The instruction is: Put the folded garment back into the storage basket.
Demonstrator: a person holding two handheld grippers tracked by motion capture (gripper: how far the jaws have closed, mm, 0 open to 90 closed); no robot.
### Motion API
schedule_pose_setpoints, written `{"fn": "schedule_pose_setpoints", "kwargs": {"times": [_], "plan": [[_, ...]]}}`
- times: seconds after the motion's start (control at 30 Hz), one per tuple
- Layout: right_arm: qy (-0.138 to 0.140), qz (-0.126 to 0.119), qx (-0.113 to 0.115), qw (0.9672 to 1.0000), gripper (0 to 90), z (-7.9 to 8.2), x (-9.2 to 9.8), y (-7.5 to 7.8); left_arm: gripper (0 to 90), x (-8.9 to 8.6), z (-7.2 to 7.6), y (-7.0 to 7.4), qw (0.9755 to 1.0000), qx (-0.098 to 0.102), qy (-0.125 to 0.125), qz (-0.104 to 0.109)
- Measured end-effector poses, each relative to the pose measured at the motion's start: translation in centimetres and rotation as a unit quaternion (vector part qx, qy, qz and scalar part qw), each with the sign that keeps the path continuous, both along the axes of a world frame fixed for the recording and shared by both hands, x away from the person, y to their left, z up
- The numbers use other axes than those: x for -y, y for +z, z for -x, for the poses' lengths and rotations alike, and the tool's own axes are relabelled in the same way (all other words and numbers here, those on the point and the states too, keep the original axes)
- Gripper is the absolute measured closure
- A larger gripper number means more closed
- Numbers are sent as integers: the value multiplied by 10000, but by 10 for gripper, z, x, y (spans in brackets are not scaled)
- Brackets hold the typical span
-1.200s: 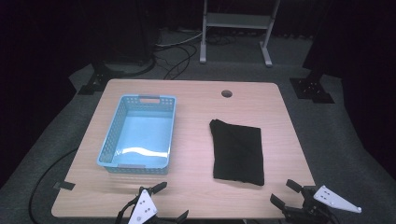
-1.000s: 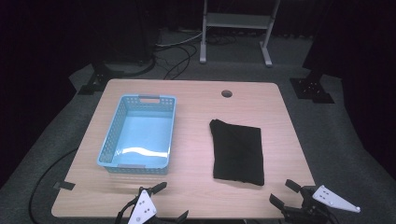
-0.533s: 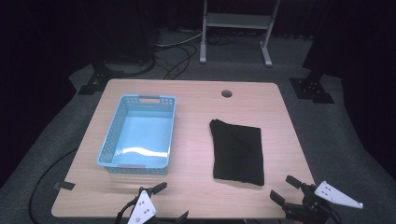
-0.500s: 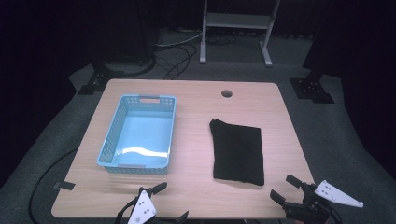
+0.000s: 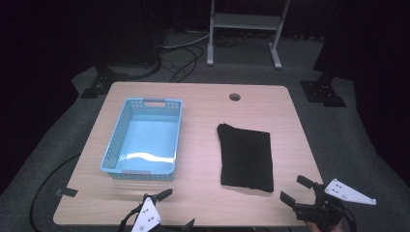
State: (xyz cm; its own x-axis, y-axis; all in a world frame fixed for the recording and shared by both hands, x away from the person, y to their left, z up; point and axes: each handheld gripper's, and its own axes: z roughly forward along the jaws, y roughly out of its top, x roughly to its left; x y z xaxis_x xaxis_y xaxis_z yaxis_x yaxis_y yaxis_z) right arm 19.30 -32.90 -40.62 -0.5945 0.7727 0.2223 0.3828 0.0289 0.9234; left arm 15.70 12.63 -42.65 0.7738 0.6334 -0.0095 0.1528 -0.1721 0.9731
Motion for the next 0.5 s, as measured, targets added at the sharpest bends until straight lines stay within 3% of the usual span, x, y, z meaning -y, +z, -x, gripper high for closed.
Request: {"fn": "schedule_pose_setpoints", "kwargs": {"times": [0.5], "plan": [[115, 232, -49, 9997, 77, -15, -7, 12, 0, -1, -1, 0, 10000, 14, -10, 12]]}}
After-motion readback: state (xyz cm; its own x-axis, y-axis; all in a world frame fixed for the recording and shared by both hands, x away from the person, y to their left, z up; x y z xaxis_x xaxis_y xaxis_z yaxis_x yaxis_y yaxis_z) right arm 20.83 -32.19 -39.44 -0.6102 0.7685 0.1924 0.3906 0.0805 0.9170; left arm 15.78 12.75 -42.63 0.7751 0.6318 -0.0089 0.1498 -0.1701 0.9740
